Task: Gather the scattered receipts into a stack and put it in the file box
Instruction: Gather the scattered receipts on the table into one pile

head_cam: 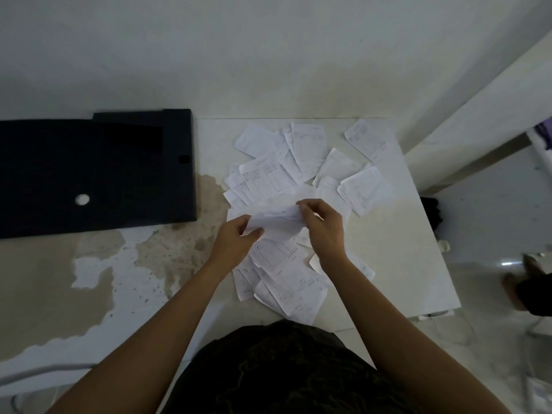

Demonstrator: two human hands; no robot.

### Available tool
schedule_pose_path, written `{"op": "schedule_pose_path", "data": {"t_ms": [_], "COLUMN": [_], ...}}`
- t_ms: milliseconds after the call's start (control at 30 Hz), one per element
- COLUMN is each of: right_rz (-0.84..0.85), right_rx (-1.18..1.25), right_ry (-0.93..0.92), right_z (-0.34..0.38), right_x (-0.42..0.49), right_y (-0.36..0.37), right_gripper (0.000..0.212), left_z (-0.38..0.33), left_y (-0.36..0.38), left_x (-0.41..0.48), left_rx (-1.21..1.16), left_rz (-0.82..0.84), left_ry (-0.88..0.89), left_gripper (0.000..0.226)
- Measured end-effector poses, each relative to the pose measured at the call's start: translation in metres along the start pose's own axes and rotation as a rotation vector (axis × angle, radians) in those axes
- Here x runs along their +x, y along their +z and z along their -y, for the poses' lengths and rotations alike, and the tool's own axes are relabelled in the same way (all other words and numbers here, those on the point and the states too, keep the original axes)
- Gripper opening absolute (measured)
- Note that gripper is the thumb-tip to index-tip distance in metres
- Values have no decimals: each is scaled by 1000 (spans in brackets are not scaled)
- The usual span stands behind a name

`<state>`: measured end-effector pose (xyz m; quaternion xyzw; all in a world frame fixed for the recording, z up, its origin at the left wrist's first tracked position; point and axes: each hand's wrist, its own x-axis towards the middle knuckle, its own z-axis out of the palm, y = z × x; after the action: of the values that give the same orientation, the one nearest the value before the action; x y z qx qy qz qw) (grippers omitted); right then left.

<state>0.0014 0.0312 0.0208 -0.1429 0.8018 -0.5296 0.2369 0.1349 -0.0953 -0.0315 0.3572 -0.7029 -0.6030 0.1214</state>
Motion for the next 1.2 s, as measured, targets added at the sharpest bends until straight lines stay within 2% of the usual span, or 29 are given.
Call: {"op": "schedule_pose_path", "data": {"t_ms": [67,167,267,333,400,467,500,533,567,600,633,667,700,767,833,933,1067,1133,1200], "right_rz": [-31,28,-20,-15,44,96,104,104,105,110,115,126,139,174,209,210,104,139,186], "right_rx": [93,258,371,369,329,308,309,301,282,255,219,179,137,58,10,-96,-51,10,62], "right_ry": [78,167,262,329,300,205,176,155,141,131,124,115,108,116,165,183,196,186,181], "right_z": [-10,-20,-23,-21,-19,-16,-16,-16,-17,-20,-23,-26,-30,-37,-41,-43,-43,-42,-39], "right_x": [0,-4,-5,-8,-11,-15,-17,-18,-19,-20,-20,-20,-19,-17,-14,-12,-7,-6,-7], "right_y": [-4,-5,-6,-7,-7,-3,-1,2,4,5,5,4,3,2,4,11,5,3,4], "right_gripper": [16,21,28,41,49,57,59,55,45,36,32,32,32,39,51,56,62,66,60], "left_z": [1,9,4,-1,-15,-18,-13,-14,-14,-3,1,-5,-10,-2,5,4,-15,-25,-31], "left_y": [1,7,18,19,13,20,19,9,10,13,12,16,12,5,15,25,28,35,45], "left_x": [0,3,12,9,5,12,11,14,18,8,1,2,-3,2,9,11,13,13,9], "left_rx": [5,66,65,36,-46,-30,13,77,142,202,122,45,-34,-25,7,-1,-120,-215,-278], "left_rz": [48,109,10,-36,-10,29,67,5,23,-4,126,90,63,83,90,54,36,46,54], "left_ry": [14,35,-66,-93,-88,-115,-161,-315,-402,-286,-159,-101,-129,-158,-208,-251,-203,-208,-242], "left_gripper": [22,9,19,30,28,22,22,24,28,26,23,32,41,47,39,33,20,14,14]}}
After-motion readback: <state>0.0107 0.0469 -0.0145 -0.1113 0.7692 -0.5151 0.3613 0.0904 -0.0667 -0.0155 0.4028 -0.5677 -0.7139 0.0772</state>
